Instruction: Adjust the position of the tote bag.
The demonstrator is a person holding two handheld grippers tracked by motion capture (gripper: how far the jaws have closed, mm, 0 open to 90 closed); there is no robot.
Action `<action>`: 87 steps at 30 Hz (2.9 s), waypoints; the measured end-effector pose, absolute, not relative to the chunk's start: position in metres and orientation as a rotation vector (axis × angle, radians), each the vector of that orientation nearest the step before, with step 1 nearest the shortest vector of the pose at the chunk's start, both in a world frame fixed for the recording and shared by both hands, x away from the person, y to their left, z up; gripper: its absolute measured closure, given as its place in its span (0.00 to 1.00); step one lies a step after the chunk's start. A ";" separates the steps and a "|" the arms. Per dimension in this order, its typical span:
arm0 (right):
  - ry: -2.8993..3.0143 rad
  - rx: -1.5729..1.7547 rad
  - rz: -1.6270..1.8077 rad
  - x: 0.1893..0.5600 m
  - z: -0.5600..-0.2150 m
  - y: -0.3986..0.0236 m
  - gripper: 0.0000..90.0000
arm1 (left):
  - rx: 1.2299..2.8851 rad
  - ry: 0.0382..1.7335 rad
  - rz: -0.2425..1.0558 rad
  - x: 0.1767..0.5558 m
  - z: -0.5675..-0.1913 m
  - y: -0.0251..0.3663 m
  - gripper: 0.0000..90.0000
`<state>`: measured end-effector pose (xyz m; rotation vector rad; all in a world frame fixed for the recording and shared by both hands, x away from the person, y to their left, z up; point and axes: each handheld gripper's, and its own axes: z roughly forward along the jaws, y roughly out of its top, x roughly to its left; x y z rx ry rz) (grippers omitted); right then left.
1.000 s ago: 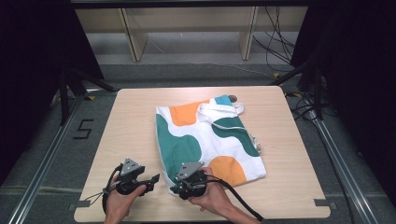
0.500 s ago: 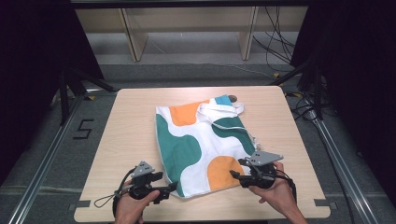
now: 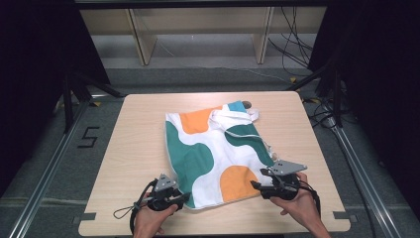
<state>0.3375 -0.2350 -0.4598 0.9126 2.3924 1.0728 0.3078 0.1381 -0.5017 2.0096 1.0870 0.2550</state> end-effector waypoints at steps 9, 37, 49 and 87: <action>2.309 0.964 1.063 0.345 -0.458 -0.265 0.49 | 2.048 1.014 0.253 0.317 -0.500 0.162 0.83; 2.435 1.260 1.164 0.435 -0.498 -0.264 0.92 | 2.101 1.024 0.277 0.345 -0.502 0.202 0.86; 2.568 0.943 1.183 0.372 -0.484 -0.242 1.00 | 2.139 1.097 0.346 0.395 -0.503 0.230 0.87; 2.373 1.055 1.214 0.398 -0.431 -0.254 0.56 | 1.914 1.363 0.356 0.401 -0.478 0.243 0.32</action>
